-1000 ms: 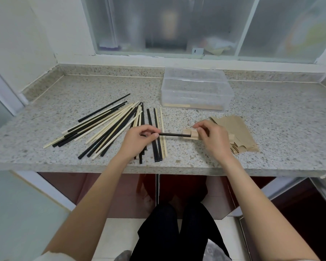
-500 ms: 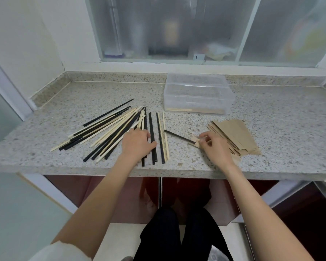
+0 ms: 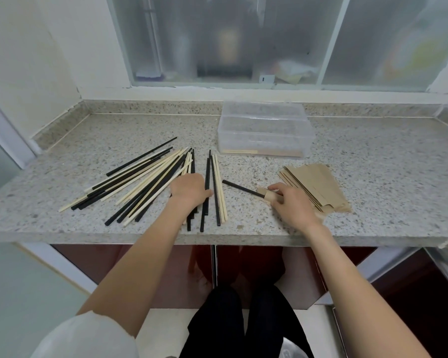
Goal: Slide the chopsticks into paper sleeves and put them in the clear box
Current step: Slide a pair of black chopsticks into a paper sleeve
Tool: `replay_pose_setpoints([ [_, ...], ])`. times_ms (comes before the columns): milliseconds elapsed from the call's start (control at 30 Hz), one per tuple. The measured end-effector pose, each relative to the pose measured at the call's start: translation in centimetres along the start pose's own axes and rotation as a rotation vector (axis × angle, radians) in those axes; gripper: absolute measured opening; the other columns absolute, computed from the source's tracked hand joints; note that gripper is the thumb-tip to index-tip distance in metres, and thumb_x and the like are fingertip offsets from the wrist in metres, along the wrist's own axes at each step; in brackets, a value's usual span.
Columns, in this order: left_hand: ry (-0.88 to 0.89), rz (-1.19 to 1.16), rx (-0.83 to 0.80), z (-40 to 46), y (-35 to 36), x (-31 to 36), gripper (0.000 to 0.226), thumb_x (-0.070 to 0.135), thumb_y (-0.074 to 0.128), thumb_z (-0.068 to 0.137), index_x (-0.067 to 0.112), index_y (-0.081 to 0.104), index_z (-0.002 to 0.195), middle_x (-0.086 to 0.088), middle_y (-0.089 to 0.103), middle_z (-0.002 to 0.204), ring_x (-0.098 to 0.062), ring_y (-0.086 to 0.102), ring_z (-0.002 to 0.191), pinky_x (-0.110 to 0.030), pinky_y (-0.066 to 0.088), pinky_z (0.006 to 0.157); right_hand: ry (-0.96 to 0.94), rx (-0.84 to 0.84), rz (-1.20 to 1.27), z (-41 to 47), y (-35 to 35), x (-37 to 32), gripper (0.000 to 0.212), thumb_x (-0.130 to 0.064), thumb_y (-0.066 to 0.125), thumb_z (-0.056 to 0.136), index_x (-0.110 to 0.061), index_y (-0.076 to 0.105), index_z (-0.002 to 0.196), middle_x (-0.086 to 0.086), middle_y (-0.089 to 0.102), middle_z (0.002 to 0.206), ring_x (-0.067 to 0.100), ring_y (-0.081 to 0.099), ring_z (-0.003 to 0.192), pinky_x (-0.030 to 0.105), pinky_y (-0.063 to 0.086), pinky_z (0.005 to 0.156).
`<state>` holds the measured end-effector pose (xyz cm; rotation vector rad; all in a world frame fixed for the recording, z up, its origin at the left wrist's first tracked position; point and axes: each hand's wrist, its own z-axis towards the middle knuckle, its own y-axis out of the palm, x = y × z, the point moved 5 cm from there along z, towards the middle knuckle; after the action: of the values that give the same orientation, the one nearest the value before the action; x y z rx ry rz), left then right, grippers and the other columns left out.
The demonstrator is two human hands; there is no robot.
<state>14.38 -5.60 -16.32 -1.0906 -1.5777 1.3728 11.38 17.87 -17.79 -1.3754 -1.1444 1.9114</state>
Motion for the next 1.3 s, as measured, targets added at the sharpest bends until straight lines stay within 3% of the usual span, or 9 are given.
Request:
replay_pose_setpoints([
  [200, 0.021, 0.014, 0.083, 0.0, 0.0, 0.8, 0.035, 0.039, 0.052, 0.091, 0.013, 0.046, 0.069, -0.001, 0.059, 0.079, -0.021, 0.058, 0.079, -0.027, 0.042, 0.064, -0.032, 0.014, -0.032, -0.2, 0.1, 0.1, 0.029, -0.007, 0.056, 0.09, -0.019, 0.064, 0.114, 0.001, 0.067, 0.098, 0.017, 0.058, 0.085, 0.031, 0.047, 0.071],
  [333, 0.037, -0.022, 0.163, -0.1, -0.2, 1.6, 0.012, 0.022, 0.053, 0.09, 0.011, 0.055, 0.085, -0.004, 0.06, 0.087, -0.021, 0.06, 0.084, -0.025, 0.036, 0.054, -0.043, 0.024, -0.03, -0.3, 0.2, 0.3, 0.026, -0.01, 0.057, 0.09, -0.02, 0.064, 0.113, 0.001, 0.066, 0.098, 0.016, 0.058, 0.086, 0.029, 0.047, 0.071],
  [400, 0.059, -0.07, 0.197, 0.1, -0.6, 1.7, 0.016, 0.02, 0.057, 0.087, 0.009, 0.052, 0.077, -0.007, 0.06, 0.084, -0.023, 0.061, 0.083, -0.027, 0.039, 0.057, -0.049, 0.047, -0.026, -0.4, 0.1, 0.4, 0.025, -0.011, 0.058, 0.091, -0.02, 0.064, 0.113, 0.001, 0.066, 0.098, 0.016, 0.058, 0.086, 0.028, 0.046, 0.071],
  [533, 0.021, -0.243, 0.193, 0.9, -1.0, 0.5, 0.027, 0.021, 0.066, 0.079, 0.011, 0.047, 0.064, -0.003, 0.054, 0.069, -0.019, 0.055, 0.067, -0.027, 0.042, 0.056, -0.036, 0.108, 0.0, -0.8, -0.4, 0.4, 0.033, -0.011, 0.058, 0.09, -0.02, 0.06, 0.122, 0.0, 0.067, 0.108, 0.018, 0.061, 0.096, 0.031, 0.048, 0.081],
  [667, -0.008, -0.561, 0.292, 0.4, -1.6, -1.5, 0.021, 0.024, 0.064, 0.082, 0.013, 0.066, 0.1, -0.001, 0.069, 0.092, -0.017, 0.062, 0.087, -0.025, 0.044, 0.076, -0.052, 0.158, 0.022, -0.9, -0.8, 0.4, 0.036, -0.01, 0.059, 0.089, -0.022, 0.056, 0.122, 0.0, 0.068, 0.104, 0.019, 0.063, 0.09, 0.036, 0.048, 0.085],
  [867, 0.173, -0.887, 0.45, -2.7, -3.1, -2.8, 0.021, 0.018, 0.051, 0.091, 0.023, 0.061, 0.109, 0.011, 0.065, 0.093, -0.016, 0.064, 0.073, -0.032, 0.048, 0.07, -0.031, 0.106, 0.172, -0.7, -2.2, 0.2, 0.032, -0.011, 0.059, 0.088, -0.021, 0.054, 0.119, -0.003, 0.06, 0.093, 0.022, 0.061, 0.083, 0.032, 0.046, 0.074],
  [1000, 0.389, -0.741, 0.5, -4.1, -3.0, -2.9, 0.022, 0.018, 0.05, 0.094, 0.024, 0.063, 0.111, 0.009, 0.06, 0.106, -0.007, 0.057, 0.087, -0.014, 0.042, 0.072, -0.065, 0.06, 0.18, -0.7, -3.0, 0.3, 0.041, -0.029, 0.073, 0.08, -0.026, 0.056, 0.117, -0.009, 0.058, 0.101, 0.011, 0.054, 0.092, 0.028, 0.042, 0.074],
  [1133, 0.525, -0.539, 0.502, -4.6, -2.2, -2.5, 0.023, 0.015, 0.051, 0.095, 0.025, 0.065, 0.11, 0.009, 0.06, 0.107, -0.01, 0.059, 0.093, -0.029, 0.042, 0.084, -0.101, 0.103, 0.1, -1.1, -3.3, 0.9, 0.039, -0.026, 0.072, 0.08, -0.028, 0.058, 0.117, -0.005, 0.065, 0.104, 0.012, 0.06, 0.092, 0.031, 0.048, 0.08],
  [1300, 0.531, -0.383, 0.542, -4.8, -1.8, -2.9, 0.024, 0.016, 0.051, 0.095, 0.031, 0.065, 0.107, 0.014, 0.061, 0.107, -0.008, 0.056, 0.1, -0.023, 0.021, 0.091, -0.192, 0.134, 0.05, -1.4, -4.0, 1.6, 0.037, -0.022, 0.073, 0.079, -0.024, 0.062, 0.114, -0.004, 0.068, 0.105, 0.012, 0.062, 0.097, 0.047, 0.046, 0.095],
])
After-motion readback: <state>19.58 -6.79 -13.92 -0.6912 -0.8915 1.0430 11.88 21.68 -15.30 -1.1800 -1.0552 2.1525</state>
